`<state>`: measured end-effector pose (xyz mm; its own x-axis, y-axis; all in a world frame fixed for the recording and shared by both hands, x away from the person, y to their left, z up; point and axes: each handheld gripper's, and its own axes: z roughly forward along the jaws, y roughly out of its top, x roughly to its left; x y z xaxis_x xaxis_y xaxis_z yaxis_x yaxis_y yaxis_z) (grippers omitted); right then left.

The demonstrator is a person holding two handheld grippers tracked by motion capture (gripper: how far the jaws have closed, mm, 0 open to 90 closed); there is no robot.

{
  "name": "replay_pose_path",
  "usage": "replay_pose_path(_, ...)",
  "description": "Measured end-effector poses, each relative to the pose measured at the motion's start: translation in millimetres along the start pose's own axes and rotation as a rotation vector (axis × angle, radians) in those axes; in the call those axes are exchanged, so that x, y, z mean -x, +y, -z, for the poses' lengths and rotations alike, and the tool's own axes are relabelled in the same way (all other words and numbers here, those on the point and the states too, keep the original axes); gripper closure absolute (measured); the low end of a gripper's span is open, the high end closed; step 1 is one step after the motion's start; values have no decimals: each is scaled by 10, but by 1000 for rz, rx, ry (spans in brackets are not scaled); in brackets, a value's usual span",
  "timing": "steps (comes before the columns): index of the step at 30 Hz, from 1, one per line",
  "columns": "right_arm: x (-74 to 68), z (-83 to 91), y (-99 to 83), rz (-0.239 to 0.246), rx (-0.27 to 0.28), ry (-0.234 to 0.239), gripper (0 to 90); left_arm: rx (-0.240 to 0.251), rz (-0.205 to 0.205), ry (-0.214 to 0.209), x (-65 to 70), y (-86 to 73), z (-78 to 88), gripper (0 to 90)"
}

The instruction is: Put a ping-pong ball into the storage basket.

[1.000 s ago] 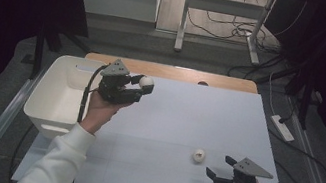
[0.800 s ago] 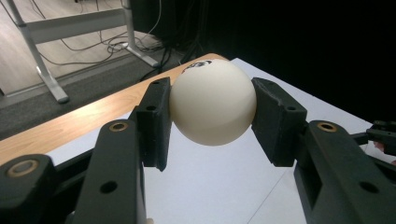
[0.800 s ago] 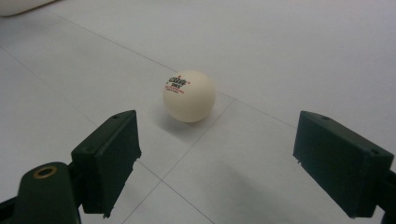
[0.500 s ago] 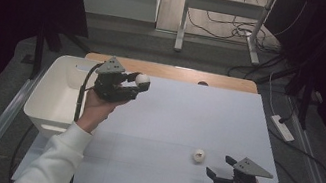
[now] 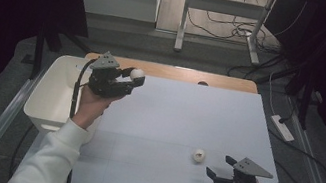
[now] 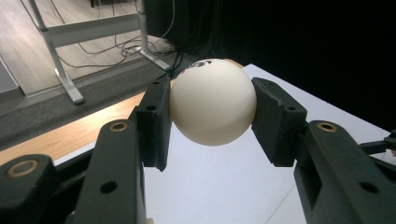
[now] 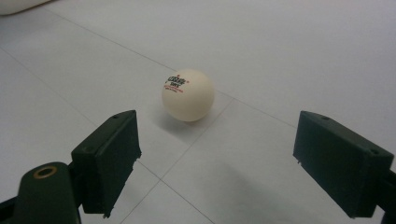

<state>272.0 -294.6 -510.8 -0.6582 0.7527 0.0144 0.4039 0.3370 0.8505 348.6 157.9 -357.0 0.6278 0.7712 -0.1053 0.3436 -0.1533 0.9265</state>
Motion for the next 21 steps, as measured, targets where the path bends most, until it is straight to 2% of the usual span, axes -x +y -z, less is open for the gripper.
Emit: replay_pose_path(21, 0, -4, -1, 2, 0, 1, 141, -2, 13, 55, -169, 15, 82, 509)
